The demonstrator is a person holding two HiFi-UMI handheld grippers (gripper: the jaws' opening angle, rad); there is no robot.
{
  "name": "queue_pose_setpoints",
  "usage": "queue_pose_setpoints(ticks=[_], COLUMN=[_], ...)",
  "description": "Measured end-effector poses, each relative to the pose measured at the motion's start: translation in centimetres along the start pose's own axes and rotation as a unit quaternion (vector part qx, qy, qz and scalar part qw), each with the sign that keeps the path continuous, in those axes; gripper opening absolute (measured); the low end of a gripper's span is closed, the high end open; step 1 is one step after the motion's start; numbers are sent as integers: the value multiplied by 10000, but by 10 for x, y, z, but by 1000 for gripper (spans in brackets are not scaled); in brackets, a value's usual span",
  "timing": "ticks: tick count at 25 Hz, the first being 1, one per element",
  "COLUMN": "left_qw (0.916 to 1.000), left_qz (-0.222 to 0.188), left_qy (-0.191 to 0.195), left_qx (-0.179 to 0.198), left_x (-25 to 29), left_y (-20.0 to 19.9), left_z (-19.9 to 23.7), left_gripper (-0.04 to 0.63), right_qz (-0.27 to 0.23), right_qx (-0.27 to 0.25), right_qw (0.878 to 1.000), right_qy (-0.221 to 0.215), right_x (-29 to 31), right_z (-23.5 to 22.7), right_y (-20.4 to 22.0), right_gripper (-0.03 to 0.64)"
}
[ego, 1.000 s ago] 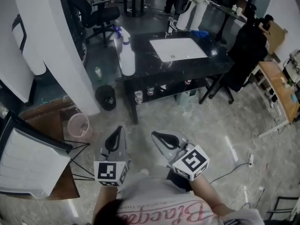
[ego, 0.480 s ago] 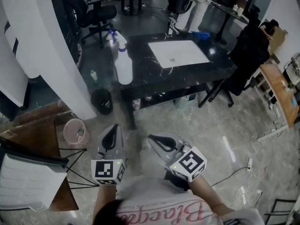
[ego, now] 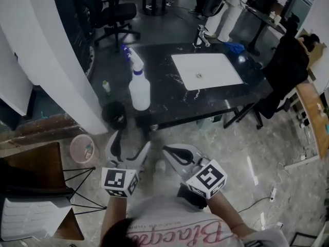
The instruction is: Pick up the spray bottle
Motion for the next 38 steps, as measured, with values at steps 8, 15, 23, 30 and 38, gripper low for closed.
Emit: queue_pose_setpoints(ticks=[8,15,23,30,38], left_qw=[9998,9989,9980,9953,9984], left_qz=[72,284,269,224,-75], left_qy=[-142,-4,284,406,239], left_qx=[71,360,489,850,512], left_x=[75,137,179,188,189], left_y=[21,37,43,42,18], left_z=[27,47,60,59,69], left_gripper=[591,591,590,488,460], right_qz=[6,-101,5,95,-233], right_qx=[52,-7,7,37,61], right_qw=[9999,9995,9995,9998,9997], right_qy=[-128,-302,-307,-159,16], right_x=[37,69,88,87,89], right_z=[-67,-114,-145,-156,-156], right_y=[-6,-11,-15,-13,-22], right_gripper=[3,3,3,3,3])
Point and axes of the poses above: the fingertips, and each gripper's own axes: x forward along the fingers, z to its left, y out of its underside, the point moved 9 cm from there along -x, backward along the fingers, and after that the axes turned 13 degrees about -z, right-handed, at the moved point
